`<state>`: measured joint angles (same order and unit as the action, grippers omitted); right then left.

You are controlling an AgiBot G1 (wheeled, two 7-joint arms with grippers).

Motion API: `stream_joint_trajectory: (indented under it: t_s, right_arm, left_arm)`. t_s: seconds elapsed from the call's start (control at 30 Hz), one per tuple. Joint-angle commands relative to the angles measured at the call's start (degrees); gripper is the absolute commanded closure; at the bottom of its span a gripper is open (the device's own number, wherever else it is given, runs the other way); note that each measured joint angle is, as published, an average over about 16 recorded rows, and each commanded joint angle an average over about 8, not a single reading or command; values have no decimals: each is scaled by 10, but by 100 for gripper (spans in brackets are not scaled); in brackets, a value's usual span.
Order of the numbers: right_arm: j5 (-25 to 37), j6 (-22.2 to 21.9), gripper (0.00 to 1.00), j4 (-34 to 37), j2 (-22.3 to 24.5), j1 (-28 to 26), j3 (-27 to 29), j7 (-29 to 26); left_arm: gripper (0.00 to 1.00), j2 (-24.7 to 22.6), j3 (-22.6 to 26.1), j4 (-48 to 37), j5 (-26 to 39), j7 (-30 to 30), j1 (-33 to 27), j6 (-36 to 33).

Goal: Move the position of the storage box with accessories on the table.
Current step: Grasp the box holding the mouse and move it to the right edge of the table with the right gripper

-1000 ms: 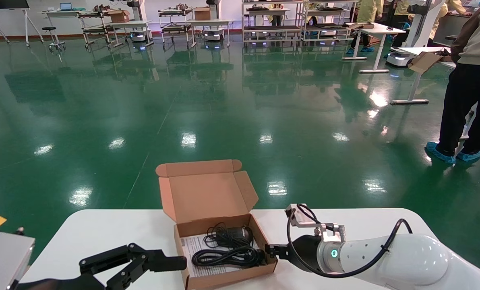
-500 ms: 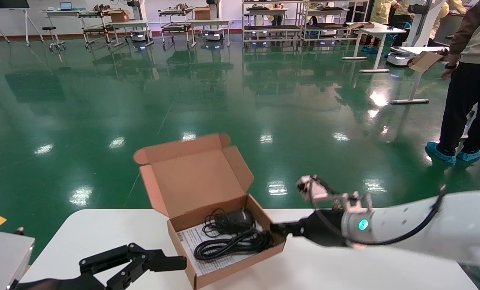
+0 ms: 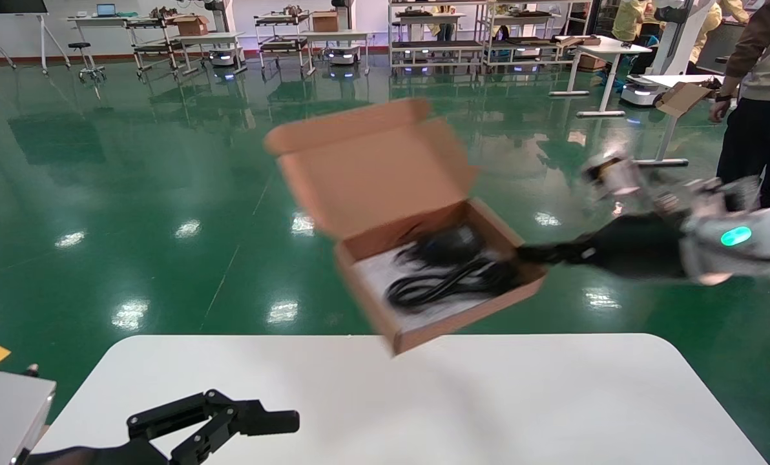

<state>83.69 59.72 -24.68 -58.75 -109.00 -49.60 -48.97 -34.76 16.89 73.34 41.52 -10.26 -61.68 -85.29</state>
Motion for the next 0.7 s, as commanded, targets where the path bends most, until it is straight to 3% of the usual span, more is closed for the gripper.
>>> stream_joint_trajectory:
  t_s: [0.03, 0.33, 0.7]
  right_arm:
    - [3, 4, 100, 12, 14, -20, 2, 8]
    - [14, -7, 100, 98, 62, -57, 6, 74]
    - [3, -35, 100, 181, 101, -46, 17, 150]
  left_arm:
    - [0, 0, 0, 0, 0, 0, 0, 0]
    - [0, 0, 0, 0, 0, 0, 0, 0]
    - [0, 0, 1, 0, 0, 0, 0, 0]
